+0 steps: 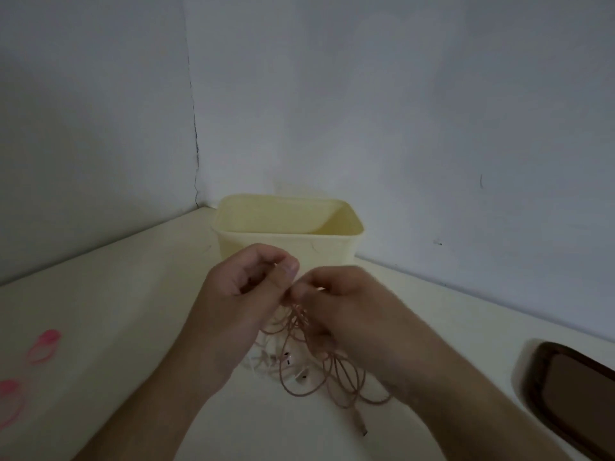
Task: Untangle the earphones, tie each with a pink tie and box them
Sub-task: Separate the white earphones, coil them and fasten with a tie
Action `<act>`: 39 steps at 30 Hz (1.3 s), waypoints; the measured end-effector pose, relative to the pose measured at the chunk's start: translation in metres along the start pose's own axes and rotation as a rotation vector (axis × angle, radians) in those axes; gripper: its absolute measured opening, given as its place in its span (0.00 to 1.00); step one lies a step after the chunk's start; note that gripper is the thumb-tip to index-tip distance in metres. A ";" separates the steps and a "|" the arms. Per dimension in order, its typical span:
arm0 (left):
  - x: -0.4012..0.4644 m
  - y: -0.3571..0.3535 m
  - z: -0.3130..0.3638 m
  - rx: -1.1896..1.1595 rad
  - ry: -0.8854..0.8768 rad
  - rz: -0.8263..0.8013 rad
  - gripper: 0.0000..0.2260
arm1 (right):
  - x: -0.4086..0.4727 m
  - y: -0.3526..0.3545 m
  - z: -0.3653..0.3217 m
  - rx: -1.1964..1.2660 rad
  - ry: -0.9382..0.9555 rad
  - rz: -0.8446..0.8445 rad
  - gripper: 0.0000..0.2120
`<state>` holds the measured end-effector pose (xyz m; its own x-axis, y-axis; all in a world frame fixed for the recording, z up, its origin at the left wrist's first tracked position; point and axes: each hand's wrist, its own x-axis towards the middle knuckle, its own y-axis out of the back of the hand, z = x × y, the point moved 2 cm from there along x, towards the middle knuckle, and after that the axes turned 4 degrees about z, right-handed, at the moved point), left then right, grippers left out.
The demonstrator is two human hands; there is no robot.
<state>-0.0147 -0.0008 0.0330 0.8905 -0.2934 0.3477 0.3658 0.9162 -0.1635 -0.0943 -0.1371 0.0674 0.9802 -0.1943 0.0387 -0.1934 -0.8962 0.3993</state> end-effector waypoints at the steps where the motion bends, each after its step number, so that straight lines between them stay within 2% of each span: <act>1: 0.002 0.002 -0.002 -0.011 0.028 -0.011 0.11 | 0.003 0.008 0.002 0.096 -0.018 0.062 0.12; 4: 0.006 0.008 -0.005 -0.057 0.109 -0.051 0.19 | 0.006 0.040 -0.004 0.474 0.068 0.251 0.14; 7: 0.007 0.013 -0.006 -0.135 0.150 -0.062 0.18 | 0.008 0.072 -0.005 0.689 0.174 0.452 0.14; 11: 0.010 0.015 -0.006 -0.251 0.125 -0.095 0.16 | 0.009 0.096 0.003 0.780 0.179 0.634 0.16; 16: 0.013 0.028 -0.004 -0.769 0.206 -0.271 0.08 | 0.004 0.100 0.006 0.833 0.163 0.786 0.15; 18: 0.015 0.032 -0.005 -0.822 0.198 -0.318 0.06 | 0.005 0.100 0.007 0.783 0.115 0.830 0.15; 21: 0.015 0.029 -0.007 -0.708 0.178 -0.321 0.09 | 0.017 0.096 0.011 0.439 -0.115 0.727 0.13; 24: 0.011 0.019 -0.006 -0.512 0.150 -0.252 0.15 | 0.018 0.079 0.013 -0.143 -0.277 0.297 0.11; 26: 0.008 0.016 -0.008 -0.317 0.126 -0.173 0.11 | 0.012 0.063 0.015 -0.455 -0.306 0.045 0.11; 27: 0.007 0.014 -0.009 -0.215 0.111 -0.147 0.09 | 0.009 0.058 0.015 -0.601 -0.296 -0.001 0.11; 29: 0.004 0.009 -0.010 -0.029 0.073 -0.139 0.09 | 0.006 0.050 0.010 -0.794 -0.200 0.034 0.11; 30: 0.003 0.006 -0.011 0.045 0.055 -0.129 0.08 | 0.004 0.048 0.006 -0.761 -0.130 0.108 0.12; 32: 0.000 0.003 -0.011 0.137 0.010 -0.088 0.05 | 0.003 0.037 -0.004 -0.445 -0.018 0.190 0.11; 34: -0.002 -0.001 -0.007 0.180 -0.021 -0.102 0.05 | 0.002 0.021 -0.009 -0.174 0.000 0.094 0.16; 36: -0.003 -0.003 -0.006 0.200 -0.037 -0.120 0.05 | 0.001 0.011 -0.007 -0.233 0.001 -0.001 0.13; 37: -0.003 -0.002 -0.006 0.207 -0.043 -0.103 0.06 | 0.002 0.011 -0.006 -0.288 0.010 0.018 0.12; 39: 0.000 0.002 -0.008 0.219 -0.009 -0.068 0.08 | 0.007 0.021 -0.001 -0.305 0.004 0.130 0.14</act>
<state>-0.0113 -0.0009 0.0251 0.8628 -0.3553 0.3597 0.3570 0.9319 0.0644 -0.0914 -0.1569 0.0771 0.9485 -0.2969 0.1103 -0.2953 -0.7033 0.6466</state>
